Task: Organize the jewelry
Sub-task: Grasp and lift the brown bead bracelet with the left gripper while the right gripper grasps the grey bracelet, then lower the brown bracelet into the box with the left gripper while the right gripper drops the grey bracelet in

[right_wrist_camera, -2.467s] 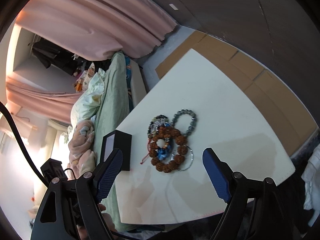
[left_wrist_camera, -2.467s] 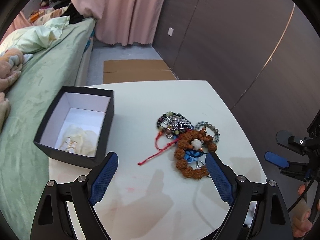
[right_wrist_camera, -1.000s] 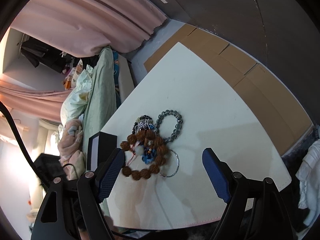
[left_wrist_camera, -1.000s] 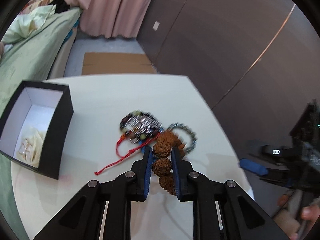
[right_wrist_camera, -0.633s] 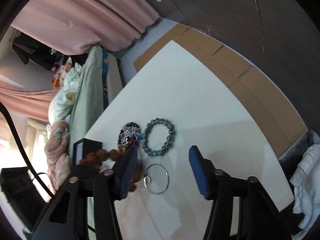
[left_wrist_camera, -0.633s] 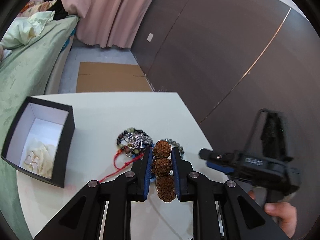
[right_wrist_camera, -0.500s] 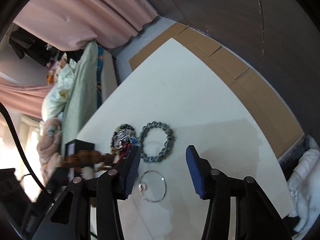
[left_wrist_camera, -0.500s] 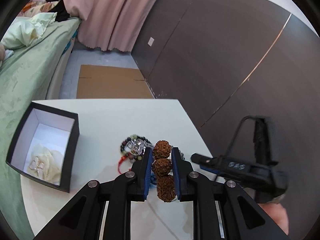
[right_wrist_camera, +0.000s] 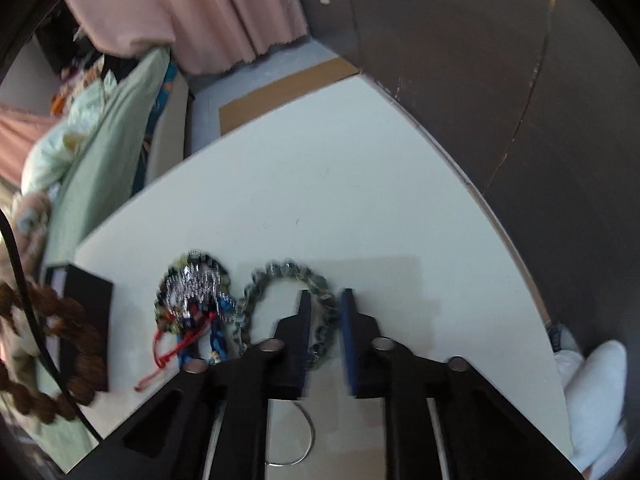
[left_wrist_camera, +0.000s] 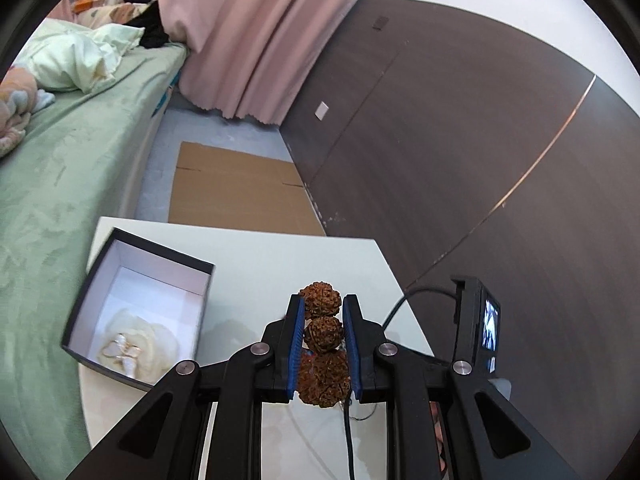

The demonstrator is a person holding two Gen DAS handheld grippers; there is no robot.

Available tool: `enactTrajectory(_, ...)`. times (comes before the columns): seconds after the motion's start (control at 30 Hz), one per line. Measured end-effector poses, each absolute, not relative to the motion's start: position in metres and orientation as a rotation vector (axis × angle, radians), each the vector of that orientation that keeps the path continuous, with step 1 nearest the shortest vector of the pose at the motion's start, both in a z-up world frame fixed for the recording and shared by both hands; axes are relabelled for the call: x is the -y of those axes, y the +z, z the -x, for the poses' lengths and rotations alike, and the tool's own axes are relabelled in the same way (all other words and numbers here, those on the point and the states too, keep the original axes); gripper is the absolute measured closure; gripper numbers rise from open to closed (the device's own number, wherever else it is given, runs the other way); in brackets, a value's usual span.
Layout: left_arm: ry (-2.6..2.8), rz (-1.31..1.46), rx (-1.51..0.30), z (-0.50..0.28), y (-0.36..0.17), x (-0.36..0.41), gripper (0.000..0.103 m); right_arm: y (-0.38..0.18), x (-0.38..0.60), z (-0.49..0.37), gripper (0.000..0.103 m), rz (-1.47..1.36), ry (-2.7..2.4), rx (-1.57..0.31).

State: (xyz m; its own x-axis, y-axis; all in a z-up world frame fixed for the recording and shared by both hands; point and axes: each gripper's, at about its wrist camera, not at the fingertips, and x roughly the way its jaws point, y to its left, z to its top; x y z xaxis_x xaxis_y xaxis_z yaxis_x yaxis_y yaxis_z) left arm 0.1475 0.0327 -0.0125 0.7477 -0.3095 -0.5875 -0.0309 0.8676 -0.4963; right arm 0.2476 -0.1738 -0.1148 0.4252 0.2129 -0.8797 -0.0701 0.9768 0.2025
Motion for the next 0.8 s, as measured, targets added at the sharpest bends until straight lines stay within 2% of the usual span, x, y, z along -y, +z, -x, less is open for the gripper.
enactTrajectory(0.23, -0.112, 0.532, -0.678, -0.132, -0.004, -0.063, 0.083, -0.099, 0.186, -0.233, 0.092, -0.318, 0.249, -1.077)
enactTrajectory(0.8, 0.013, 0.607, -0.671, -0.131, -0.015, -0.114, 0.083, -0.045, 0.159, -0.205, 0.092, -0.423, 0.390, -0.892)
